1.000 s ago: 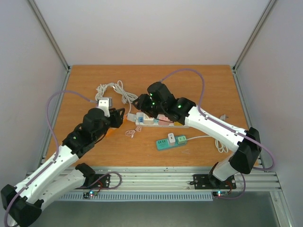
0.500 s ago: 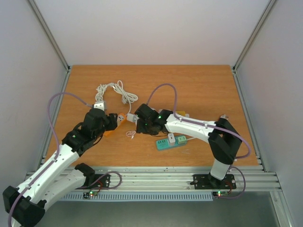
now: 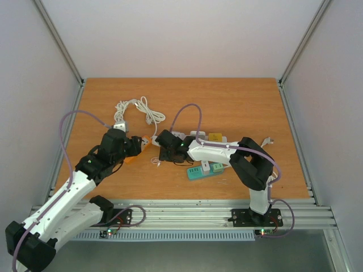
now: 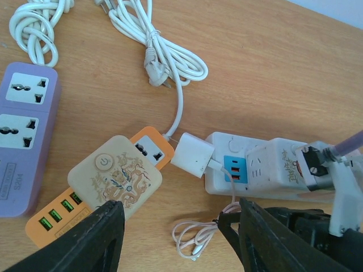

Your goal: Insert the plug

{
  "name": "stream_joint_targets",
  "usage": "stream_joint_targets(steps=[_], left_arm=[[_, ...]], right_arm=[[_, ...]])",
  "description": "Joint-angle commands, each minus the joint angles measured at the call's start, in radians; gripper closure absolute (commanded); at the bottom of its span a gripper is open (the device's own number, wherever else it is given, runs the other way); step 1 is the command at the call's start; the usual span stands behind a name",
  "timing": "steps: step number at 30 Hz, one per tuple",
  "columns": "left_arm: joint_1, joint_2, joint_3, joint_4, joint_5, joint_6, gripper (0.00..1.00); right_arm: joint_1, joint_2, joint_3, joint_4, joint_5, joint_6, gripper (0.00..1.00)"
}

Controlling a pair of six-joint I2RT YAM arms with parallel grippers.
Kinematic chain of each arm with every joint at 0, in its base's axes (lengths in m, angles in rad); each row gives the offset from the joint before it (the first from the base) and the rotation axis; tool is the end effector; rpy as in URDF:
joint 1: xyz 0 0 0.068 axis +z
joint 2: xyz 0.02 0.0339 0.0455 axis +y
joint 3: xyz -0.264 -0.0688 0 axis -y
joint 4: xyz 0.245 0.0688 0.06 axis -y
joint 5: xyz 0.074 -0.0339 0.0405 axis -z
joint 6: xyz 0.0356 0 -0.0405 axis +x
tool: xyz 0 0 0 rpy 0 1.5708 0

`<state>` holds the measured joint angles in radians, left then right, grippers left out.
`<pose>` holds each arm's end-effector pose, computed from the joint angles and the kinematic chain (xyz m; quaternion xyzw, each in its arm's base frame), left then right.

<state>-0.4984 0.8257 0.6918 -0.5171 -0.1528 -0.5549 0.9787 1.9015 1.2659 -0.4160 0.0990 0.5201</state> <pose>0.1595 -0.0806 0.2681 -0.0591 0.8922 -0.1633 0.4170 0.2221 0.3240 0.1710 -0.2070 0.9429 0.1396 0.2203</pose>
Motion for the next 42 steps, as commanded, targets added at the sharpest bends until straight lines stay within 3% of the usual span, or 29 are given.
stream_joint_targets(steps=[1,4,9,14,21,25,31,42], left_arm=[[0.008,0.003,0.029,0.019,0.007,-0.010,0.43],[0.009,0.002,0.031,0.019,0.008,-0.008,0.43],[0.011,-0.002,0.038,0.016,0.021,0.000,0.42],[0.012,0.004,0.052,0.011,0.056,0.009,0.41],[0.014,0.029,0.065,0.013,0.118,0.002,0.38],[0.014,0.040,-0.001,0.069,0.139,0.017,0.35],[0.014,0.113,-0.032,0.109,0.262,0.059,0.34],[0.013,0.057,-0.125,0.172,0.329,0.010,0.34]], right_arm=[[0.011,0.029,0.014,0.046,0.087,0.025,0.45],[0.011,0.051,0.029,0.068,0.089,0.004,0.54],[0.012,0.041,0.036,0.048,0.083,0.017,0.86],[0.019,-0.028,0.021,0.025,0.108,-0.032,0.98],[0.021,-0.166,-0.030,0.066,0.064,-0.209,0.99],[0.020,-0.196,-0.005,0.027,0.009,-0.264,0.99],[0.019,-0.199,0.070,-0.048,-0.144,-0.260,0.99],[0.020,-0.261,0.164,-0.134,-0.195,-0.226,0.99]])
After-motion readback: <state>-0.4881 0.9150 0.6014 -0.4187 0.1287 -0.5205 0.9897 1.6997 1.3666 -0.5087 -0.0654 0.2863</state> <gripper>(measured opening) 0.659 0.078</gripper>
